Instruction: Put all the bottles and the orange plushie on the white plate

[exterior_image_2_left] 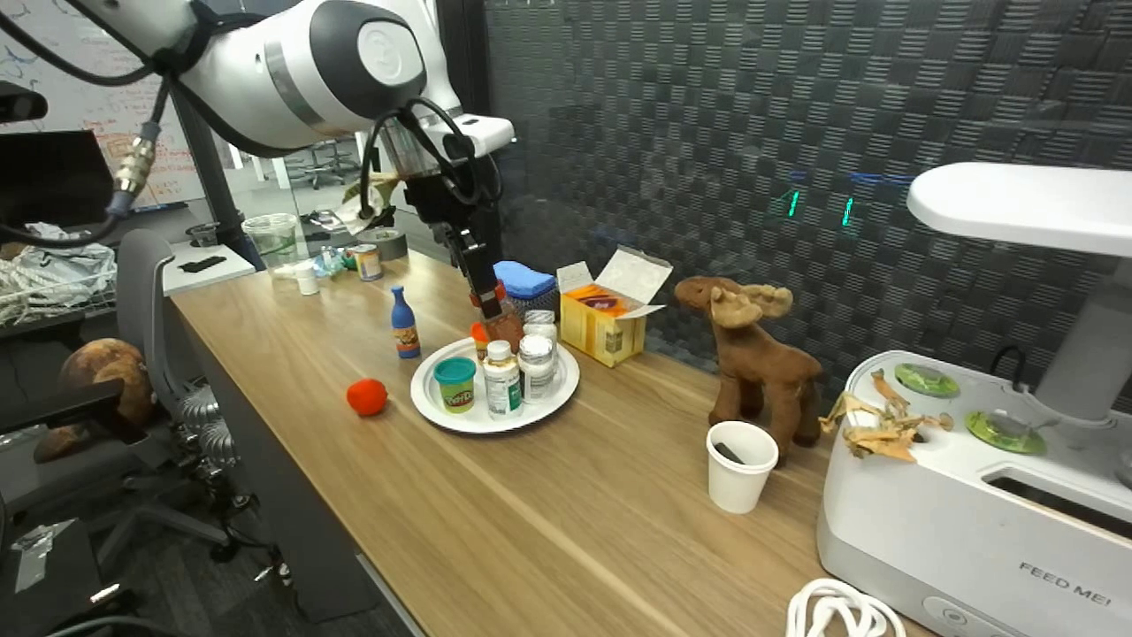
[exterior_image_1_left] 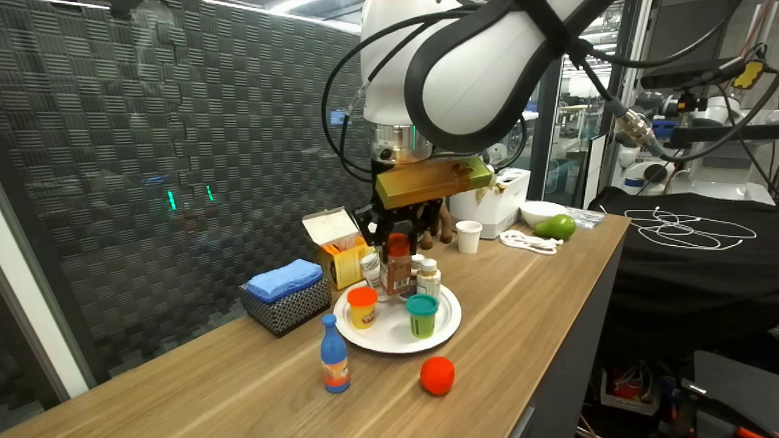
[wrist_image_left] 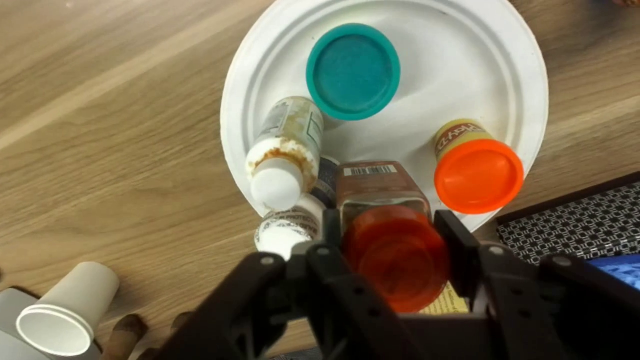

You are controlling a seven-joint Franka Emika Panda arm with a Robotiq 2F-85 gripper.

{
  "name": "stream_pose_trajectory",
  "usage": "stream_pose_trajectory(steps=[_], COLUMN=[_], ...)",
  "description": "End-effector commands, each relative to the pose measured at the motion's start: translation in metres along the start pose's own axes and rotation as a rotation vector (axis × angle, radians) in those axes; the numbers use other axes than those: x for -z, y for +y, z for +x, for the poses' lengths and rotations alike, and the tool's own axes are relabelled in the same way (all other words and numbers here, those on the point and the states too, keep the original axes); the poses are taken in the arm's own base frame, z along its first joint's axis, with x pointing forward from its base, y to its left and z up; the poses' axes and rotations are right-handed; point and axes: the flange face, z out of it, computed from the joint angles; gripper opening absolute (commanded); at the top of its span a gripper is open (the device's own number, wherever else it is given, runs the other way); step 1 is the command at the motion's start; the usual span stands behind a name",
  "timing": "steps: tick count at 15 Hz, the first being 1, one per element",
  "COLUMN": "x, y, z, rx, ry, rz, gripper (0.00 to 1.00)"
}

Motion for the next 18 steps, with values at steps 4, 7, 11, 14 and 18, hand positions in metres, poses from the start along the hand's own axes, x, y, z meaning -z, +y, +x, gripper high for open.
stream_pose_trajectory(steps=[4, 7, 11, 14, 18], x=[0.002, -0.008, -0.024, -0.033, -0.033], y=[-0.014, -0.011, -0.006, -0.001, -0.001], z=[-0.008, -0.011, -0.016, -0.014, -0.013], rx=[0.048, 0.049, 0.049, 0.042, 0.053], ry=[-0.001, -0.023, -0.046, -0.04, -0.031], rz=[0.062, 0.052, 0.041, 0.021, 0.021], gripper=[0.24, 0.24, 0.24, 0.24, 0.24])
